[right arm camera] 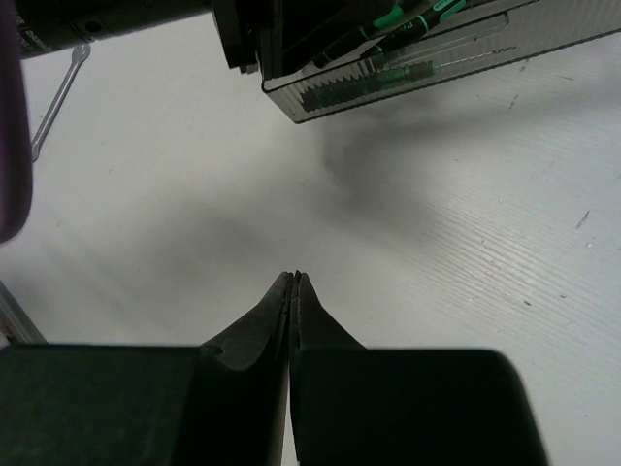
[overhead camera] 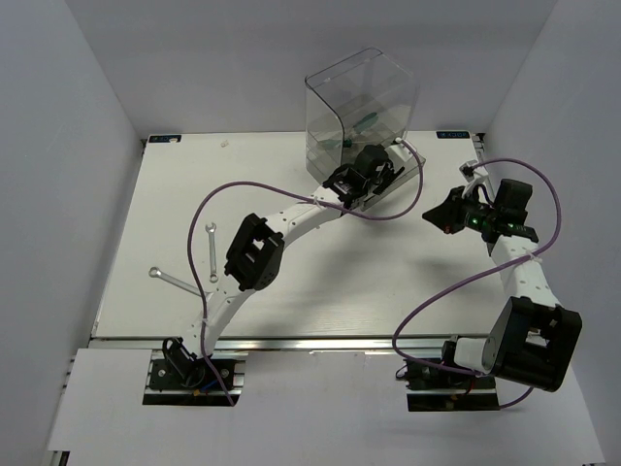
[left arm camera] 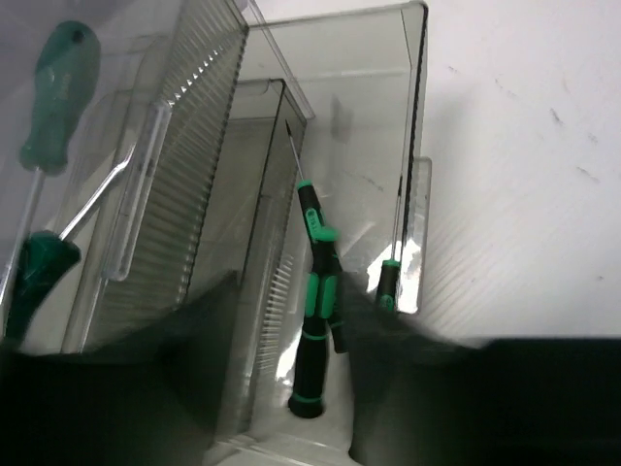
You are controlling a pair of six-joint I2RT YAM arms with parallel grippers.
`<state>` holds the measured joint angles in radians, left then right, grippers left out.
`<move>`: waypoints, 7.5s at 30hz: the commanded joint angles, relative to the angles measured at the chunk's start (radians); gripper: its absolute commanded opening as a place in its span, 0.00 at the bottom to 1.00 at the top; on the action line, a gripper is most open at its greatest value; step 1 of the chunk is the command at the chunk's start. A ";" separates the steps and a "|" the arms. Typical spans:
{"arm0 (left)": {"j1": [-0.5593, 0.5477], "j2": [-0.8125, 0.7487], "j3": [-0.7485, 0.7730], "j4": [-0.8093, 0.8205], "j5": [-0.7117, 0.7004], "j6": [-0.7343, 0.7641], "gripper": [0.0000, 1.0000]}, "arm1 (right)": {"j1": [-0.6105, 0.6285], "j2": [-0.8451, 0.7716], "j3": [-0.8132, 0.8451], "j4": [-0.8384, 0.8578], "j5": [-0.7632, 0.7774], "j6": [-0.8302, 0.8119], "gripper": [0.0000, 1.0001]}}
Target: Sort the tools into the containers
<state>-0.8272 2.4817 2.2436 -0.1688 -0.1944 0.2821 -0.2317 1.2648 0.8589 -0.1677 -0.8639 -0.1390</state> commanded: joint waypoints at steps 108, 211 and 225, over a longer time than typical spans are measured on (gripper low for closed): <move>0.413 -1.317 -1.227 -0.417 0.066 -0.986 0.86 | 0.293 1.021 0.539 0.766 0.293 1.089 0.05; 0.255 -0.873 -1.027 -0.420 0.315 -0.566 0.00 | 0.106 0.114 0.081 -0.093 -0.096 -0.358 0.38; 0.034 -0.730 -0.681 -0.489 0.375 -0.299 0.00 | -0.078 0.104 0.118 -0.095 -0.124 -0.353 0.38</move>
<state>-0.7937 1.7088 1.4551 -0.6678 0.1516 -0.1055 -0.2756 1.3994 0.9459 -0.2813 -0.9619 -0.4992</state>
